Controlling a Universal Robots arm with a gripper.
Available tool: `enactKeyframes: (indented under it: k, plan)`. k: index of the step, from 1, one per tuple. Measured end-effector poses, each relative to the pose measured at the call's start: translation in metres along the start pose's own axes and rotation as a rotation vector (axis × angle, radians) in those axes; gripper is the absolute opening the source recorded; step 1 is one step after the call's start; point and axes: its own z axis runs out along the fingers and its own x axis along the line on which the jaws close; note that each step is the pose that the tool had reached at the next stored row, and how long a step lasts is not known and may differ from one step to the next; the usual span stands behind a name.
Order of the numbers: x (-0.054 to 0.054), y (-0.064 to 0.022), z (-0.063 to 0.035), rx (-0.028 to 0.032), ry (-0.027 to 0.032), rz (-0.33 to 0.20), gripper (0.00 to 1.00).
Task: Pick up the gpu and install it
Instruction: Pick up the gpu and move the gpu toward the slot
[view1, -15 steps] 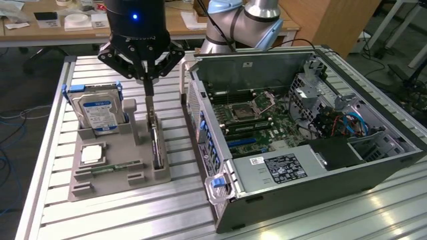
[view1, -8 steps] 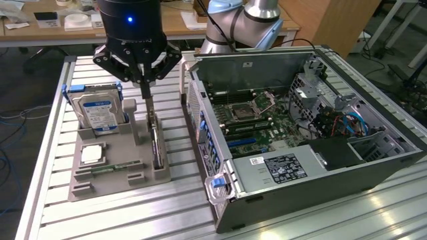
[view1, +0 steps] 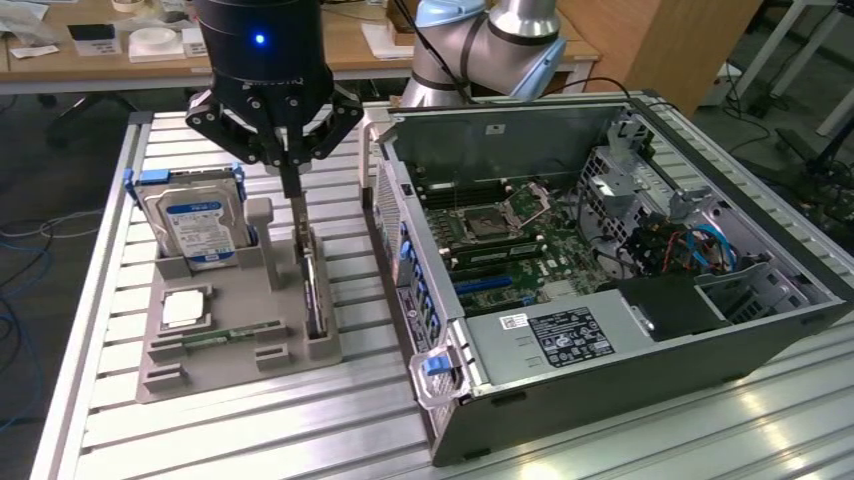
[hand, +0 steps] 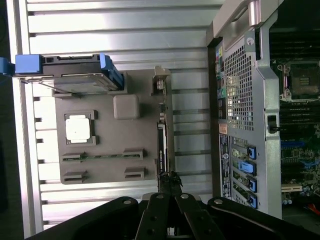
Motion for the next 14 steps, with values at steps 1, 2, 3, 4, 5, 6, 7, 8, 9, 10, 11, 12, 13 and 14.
enactKeyframes:
  k: [1, 2, 3, 4, 5, 6, 7, 8, 9, 10, 11, 12, 13, 14]
  plan:
    - [0.0, 0.0, 0.0, 0.0, 0.0, 0.0, 0.11]
    - [0.0, 0.0, 0.0, 0.0, 0.0, 0.0, 0.11]
    - [0.0, 0.0, 0.0, 0.0, 0.0, 0.0, 0.11]
    - [0.0, 0.0, 0.0, 0.0, 0.0, 0.0, 0.11]
    - [0.0, 0.0, 0.0, 0.0, 0.0, 0.0, 0.11]
    - [0.0, 0.0, 0.0, 0.0001, 0.0, 0.0, 0.11]
    - [0.0, 0.0, 0.0, 0.0, 0.0, 0.0, 0.11]
    - [0.0, 0.0, 0.0, 0.0, 0.0, 0.0, 0.17]
    - [0.0, 0.0, 0.0, 0.0, 0.0, 0.0, 0.24]
    - [0.0, 0.0, 0.0, 0.0, 0.0, 0.0, 0.24]
    - [0.0, 0.0, 0.0, 0.0, 0.0, 0.0, 0.24]
    - [0.0, 0.0, 0.0, 0.0, 0.0, 0.0, 0.29]
    - [0.0, 0.0, 0.0, 0.0, 0.0, 0.0, 0.35]
    - [0.0, 0.0, 0.0, 0.0, 0.0, 0.0, 0.41]
